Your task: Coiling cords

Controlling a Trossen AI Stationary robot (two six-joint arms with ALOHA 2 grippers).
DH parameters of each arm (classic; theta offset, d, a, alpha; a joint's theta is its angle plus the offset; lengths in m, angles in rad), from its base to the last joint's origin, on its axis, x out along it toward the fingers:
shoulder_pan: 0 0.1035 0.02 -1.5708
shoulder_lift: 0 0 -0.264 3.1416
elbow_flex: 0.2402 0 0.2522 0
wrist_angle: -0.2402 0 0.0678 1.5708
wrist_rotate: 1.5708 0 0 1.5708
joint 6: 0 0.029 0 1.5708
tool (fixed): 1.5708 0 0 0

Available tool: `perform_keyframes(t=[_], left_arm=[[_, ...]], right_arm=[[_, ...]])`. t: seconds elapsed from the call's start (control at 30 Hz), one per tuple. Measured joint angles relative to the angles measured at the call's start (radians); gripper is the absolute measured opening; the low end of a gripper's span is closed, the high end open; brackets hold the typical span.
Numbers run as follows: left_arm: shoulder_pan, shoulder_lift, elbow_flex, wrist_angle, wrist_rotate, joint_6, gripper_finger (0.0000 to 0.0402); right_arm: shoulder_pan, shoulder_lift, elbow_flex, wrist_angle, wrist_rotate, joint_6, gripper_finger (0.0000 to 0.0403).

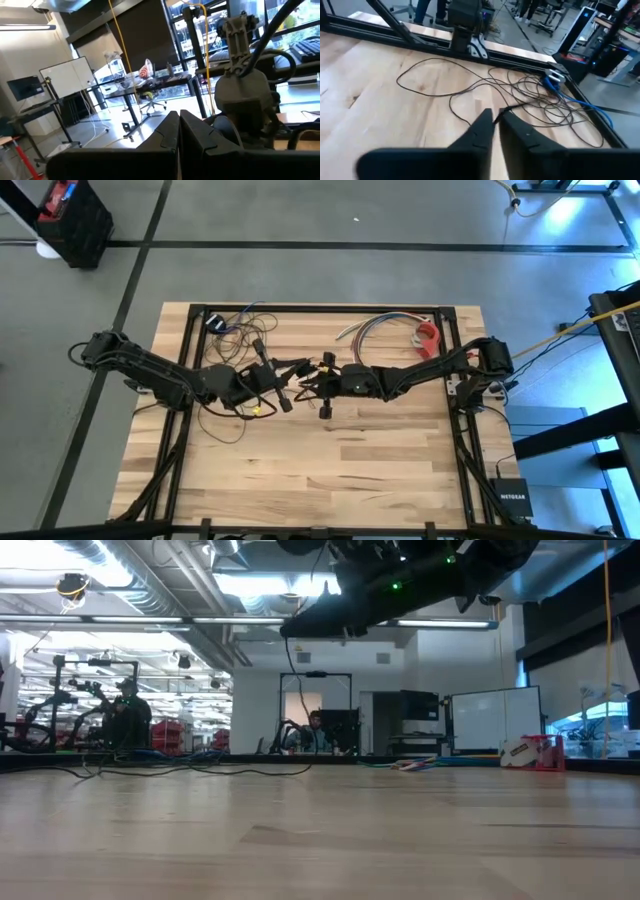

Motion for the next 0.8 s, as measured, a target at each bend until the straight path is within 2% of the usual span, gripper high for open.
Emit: perform_keyframes(t=[0.17, 0.37, 0.5, 0.67, 0.73, 0.8], left_arm=[[0.001, 0.0, 0.0, -0.018, 0.0, 0.0, 0.0001], [0.0, 0.0, 0.0, -0.018, 0.0, 0.0, 0.0001], [0.0, 0.0, 0.0, -0.018, -0.001, 0.0, 0.0001], [0.0, 0.0, 0.0, -0.031, -0.001, 0.006, 0.0001], [0.001, 0.0, 0.0, -0.057, 0.01, 0.007, 0.0001], [0.01, 0.001, 0.0, -0.092, 0.067, -0.002, 0.0001]], right_arm=[[0.002, -0.016, 0.0, -0.056, 0.031, -0.013, 0.0097], [0.014, -0.16, 0.0, -0.306, 0.068, -0.047, 0.0165], [0.014, -0.265, 0.0, -0.458, 0.071, -0.046, 0.0182], [0.014, -0.388, 0.0, -0.611, 0.116, -0.047, 0.0182], [0.014, -0.43, 0.0, -0.602, 0.103, -0.047, 0.0182], [0.013, -0.455, 0.0, -0.568, 0.062, -0.047, 0.0182]])
